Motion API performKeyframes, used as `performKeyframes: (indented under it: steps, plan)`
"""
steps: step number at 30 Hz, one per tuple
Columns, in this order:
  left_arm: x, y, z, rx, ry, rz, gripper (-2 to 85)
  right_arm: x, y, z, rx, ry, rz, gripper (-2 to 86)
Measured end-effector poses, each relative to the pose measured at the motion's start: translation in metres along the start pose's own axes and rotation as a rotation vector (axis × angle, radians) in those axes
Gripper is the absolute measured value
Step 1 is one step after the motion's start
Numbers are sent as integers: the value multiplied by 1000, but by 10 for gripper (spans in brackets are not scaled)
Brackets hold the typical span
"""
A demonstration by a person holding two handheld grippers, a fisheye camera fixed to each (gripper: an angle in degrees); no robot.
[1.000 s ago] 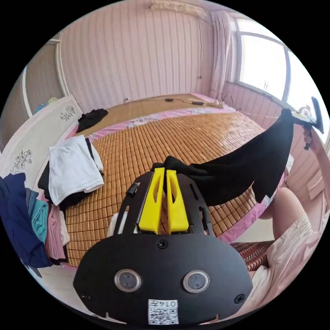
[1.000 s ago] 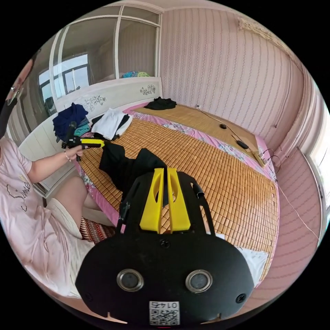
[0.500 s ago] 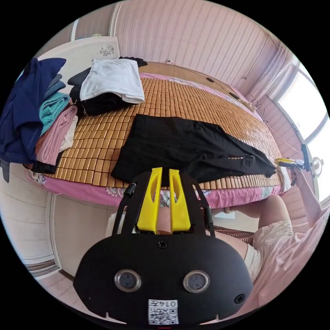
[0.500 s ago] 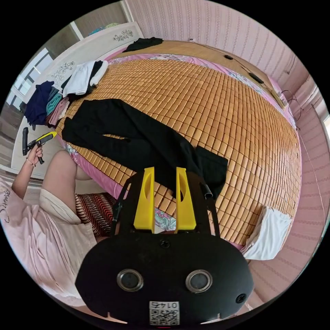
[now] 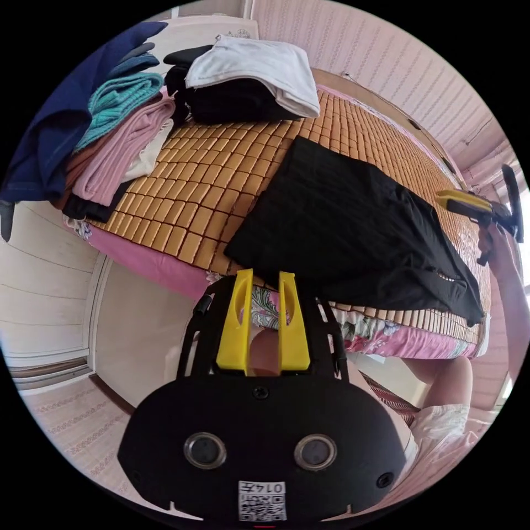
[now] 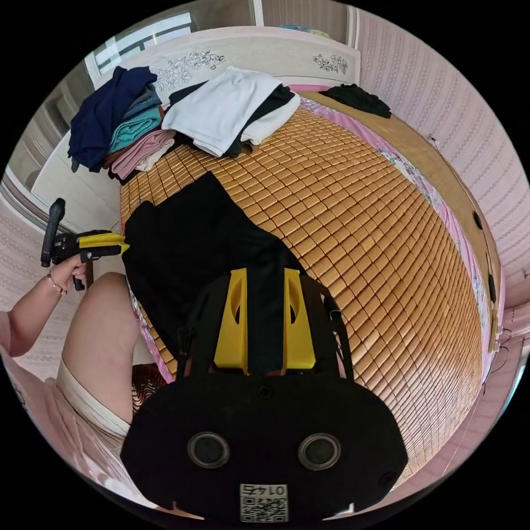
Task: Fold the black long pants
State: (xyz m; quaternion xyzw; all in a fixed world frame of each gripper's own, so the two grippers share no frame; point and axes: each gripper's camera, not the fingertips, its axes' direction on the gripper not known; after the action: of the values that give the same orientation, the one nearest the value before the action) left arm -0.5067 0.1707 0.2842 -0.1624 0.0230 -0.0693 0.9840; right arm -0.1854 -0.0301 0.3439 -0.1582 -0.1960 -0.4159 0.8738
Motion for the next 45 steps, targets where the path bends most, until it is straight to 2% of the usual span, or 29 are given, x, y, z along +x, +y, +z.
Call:
performKeyframes:
  steps: [3,10,12,15,19,21,24,27,30,32,34,37,39,42,45]
  plan:
    - [-9,7,-2,22,42,-11,-1,-34,-55,21,12,-11,-82,89]
    - [-34,30,-3,51,149,-37,-9,-68,-117,102,-105,93,-144,99]
    - [-38,32,-4,73,166,-43,-9,-70,-116,99,-80,23,-209,9]
    - [-47,30,-20,142,189,-54,-8,-79,-116,95,-94,56,-322,-4]
    - [-63,14,-38,224,89,-73,2,-72,-147,57,51,-55,-264,-3]
    - [-75,0,-26,191,25,-117,17,-71,-160,51,86,-89,-225,4]
    - [-92,-17,-5,110,-73,-159,40,-63,-157,49,38,-66,-135,39]
    - [-92,-18,-12,105,-120,-161,51,-42,-94,13,98,-74,-126,68]
    - [-58,-13,-38,179,-127,-54,49,-5,20,-36,148,51,-33,77]
    - [-20,-12,-46,195,-75,70,49,21,100,-59,114,162,91,76]
    - [43,-11,-47,196,51,248,49,45,207,-79,6,292,290,75]
    - [137,-12,-32,161,195,468,50,51,310,-89,-108,316,459,83]
    - [191,-14,-16,117,266,575,52,47,350,-85,-165,326,515,103]
    - [274,-16,6,57,333,723,68,50,393,-80,-111,294,640,120]
    - [335,-15,35,5,282,829,73,62,410,-74,-42,189,679,82]
